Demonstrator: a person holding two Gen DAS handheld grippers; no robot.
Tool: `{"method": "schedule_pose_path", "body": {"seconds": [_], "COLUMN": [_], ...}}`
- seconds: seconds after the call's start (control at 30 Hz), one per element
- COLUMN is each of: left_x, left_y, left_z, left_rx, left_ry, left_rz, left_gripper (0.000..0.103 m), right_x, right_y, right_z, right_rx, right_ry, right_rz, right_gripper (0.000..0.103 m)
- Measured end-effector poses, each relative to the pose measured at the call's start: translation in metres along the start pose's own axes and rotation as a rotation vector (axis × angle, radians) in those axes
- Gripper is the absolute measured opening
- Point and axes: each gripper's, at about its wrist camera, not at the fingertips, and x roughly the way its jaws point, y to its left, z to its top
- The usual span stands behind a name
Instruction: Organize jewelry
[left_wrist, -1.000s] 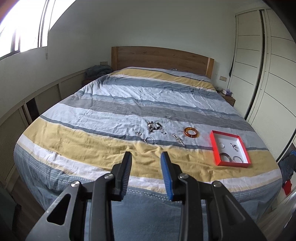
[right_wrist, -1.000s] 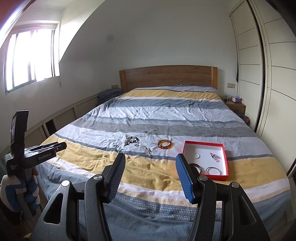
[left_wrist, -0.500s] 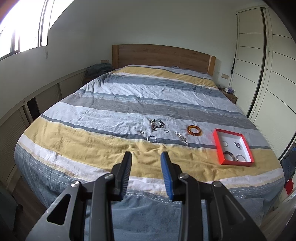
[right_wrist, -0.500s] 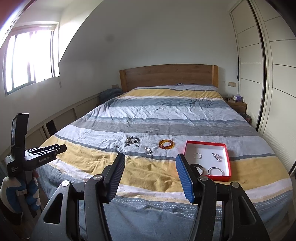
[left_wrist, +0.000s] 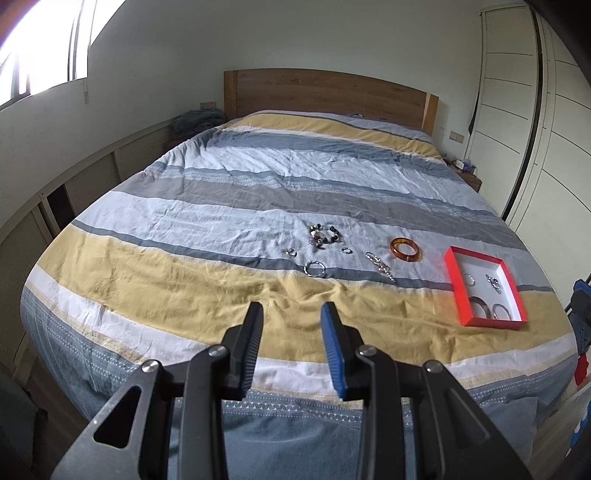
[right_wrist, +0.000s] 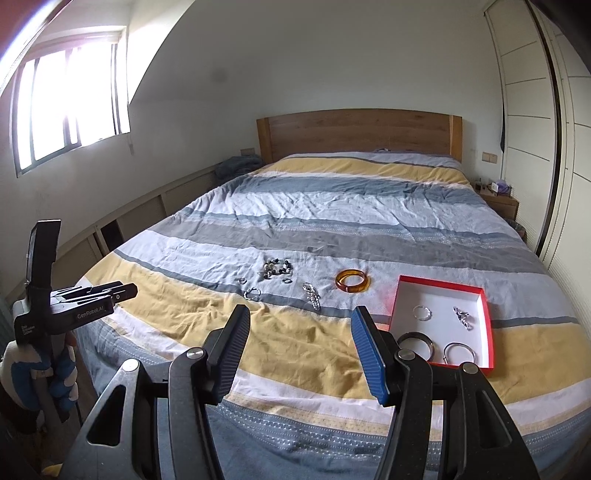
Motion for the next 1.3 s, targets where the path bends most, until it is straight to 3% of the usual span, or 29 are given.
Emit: {"method": "schedule_pose_path", "body": {"seconds": [0.23,0.33,0.6,1.0,1.3], "left_x": [0.062,0.084,0.156,0.252,0.296], "left_y": [-0.001,0.002,0.001,-0.009,-0.005], "left_z": [0.031,0.042,0.045,0.042,0.035], "left_rx": [-0.015,-0.037,-0.065,-0.048,-0.05], "left_ry": [0.043,0.037,0.102,0.196,0.23], "left_rz": [-0.027,-0.041,-0.083,-0.126,-0.139], "left_gripper": [0.031,0.046,0.047,0.047,0.047], "right_x": [0.065,0.094,0.184,0.302,0.356], "right_y": [-0.023,-0.027,-0.021,-0.034,-0.037], "right_z": [0.018,0.028,0.045,0.023,0.009], "right_rx": [0.01,0.004,-0.019,0.032,0.057], "right_ry": [0.087,0.108,0.175,0.301,0.356], "right_rz": [0.001,0.01,0.068,0.105,0.108], "right_gripper": [0.056,0.056,0.056,0.056,0.053]}}
